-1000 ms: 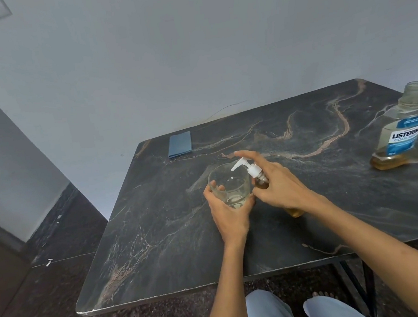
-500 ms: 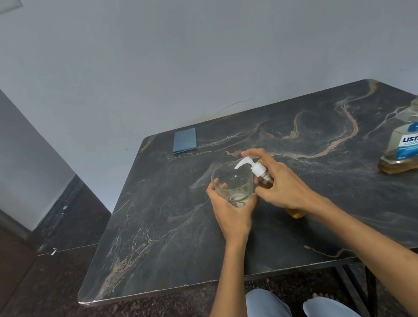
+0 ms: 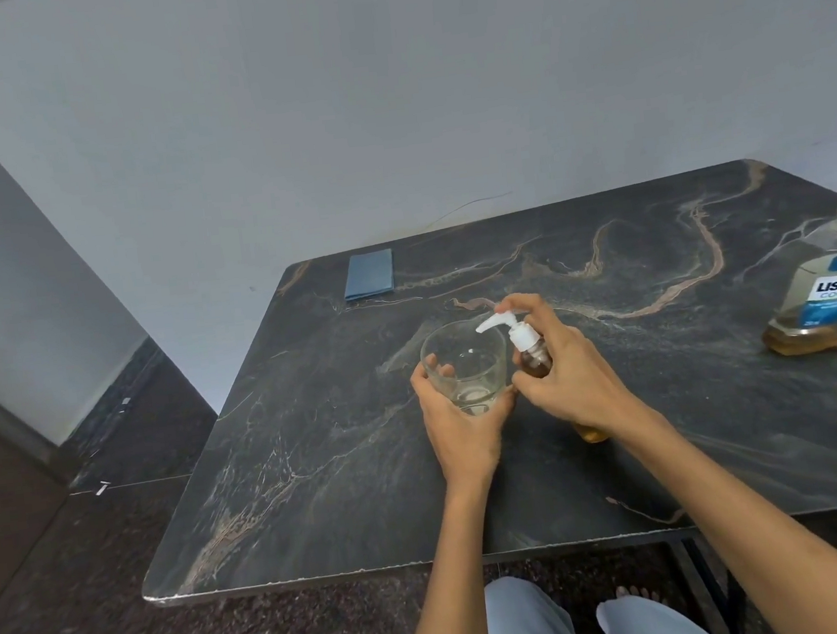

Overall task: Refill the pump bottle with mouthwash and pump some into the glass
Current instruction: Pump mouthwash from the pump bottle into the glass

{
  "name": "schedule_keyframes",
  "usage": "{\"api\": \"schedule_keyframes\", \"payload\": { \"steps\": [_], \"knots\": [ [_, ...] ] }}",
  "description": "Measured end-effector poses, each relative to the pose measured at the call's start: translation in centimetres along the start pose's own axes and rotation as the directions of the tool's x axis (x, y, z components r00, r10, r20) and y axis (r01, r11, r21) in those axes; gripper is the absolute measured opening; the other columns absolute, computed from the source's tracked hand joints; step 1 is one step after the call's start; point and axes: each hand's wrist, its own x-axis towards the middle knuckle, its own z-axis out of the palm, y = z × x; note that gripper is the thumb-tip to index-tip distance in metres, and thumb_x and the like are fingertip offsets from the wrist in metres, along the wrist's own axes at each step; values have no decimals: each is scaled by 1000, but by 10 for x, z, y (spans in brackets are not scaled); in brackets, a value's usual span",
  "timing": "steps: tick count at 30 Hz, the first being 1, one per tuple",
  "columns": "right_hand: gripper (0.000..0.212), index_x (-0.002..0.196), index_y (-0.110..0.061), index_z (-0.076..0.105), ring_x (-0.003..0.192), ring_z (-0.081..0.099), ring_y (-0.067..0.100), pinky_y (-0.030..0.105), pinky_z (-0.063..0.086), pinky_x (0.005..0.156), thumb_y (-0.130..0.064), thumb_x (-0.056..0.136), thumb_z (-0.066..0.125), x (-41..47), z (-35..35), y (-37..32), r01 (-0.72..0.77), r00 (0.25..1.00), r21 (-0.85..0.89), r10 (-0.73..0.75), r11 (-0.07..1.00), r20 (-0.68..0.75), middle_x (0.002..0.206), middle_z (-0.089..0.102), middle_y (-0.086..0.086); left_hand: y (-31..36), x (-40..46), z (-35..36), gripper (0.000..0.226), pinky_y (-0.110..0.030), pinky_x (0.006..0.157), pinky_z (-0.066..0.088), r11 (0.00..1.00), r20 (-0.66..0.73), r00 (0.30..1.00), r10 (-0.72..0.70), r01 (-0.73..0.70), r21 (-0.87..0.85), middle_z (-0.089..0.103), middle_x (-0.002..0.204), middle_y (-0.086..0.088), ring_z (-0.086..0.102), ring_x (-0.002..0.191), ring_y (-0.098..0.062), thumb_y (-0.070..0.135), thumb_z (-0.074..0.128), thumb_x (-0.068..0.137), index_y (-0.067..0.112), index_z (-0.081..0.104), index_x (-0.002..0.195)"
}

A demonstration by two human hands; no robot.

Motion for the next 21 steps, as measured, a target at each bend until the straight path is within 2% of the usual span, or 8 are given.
{"api": "schedule_keyframes", "payload": {
  "steps": [3,9,12,17,21],
  "knots": [
    [80,123,-57,32,58,53,6,26,47,54,-6,67,58,0,1,-1,17,1000,-25,-17,1000,7,74,56,-18,1,-1,0,89,-34,96,49,1000,-9,1000,-2,2,-8,50,126,1,54,114,-12,27,88,58,31,33,128],
    [65,110,-51,35,59,54,8,36,50,56,-7,68,57,-2,2,-3,-12,1000,-63,11,998,-16,70,55,-10,1,-1,-1,89,-30,95,48,1000,-12,1000,2,-3,-10,50,127,2,53,116,-11,31,88,57,35,33,126],
    [65,107,-53,36,59,55,11,41,52,58,-7,67,57,-2,1,-3,-25,999,-58,23,998,-35,69,55,-7,1,-1,0,90,-30,94,49,1000,-15,1000,3,-3,-6,51,126,2,54,114,-11,32,88,55,35,33,126],
    [82,120,-61,31,61,56,8,34,53,59,-6,67,59,-2,3,-5,-2,1000,-77,1,997,-17,74,54,-15,2,-1,0,89,-24,95,47,1000,-18,1000,9,-9,-5,49,130,3,51,118,-7,30,88,57,36,33,127],
    [74,113,-58,33,58,54,11,39,52,56,-6,67,58,-3,2,-3,-15,998,-69,11,997,-60,68,54,-7,2,-2,0,91,-30,97,47,1000,-11,1000,-2,2,-6,49,130,1,51,118,-10,31,87,56,32,32,129]
  ]
}}
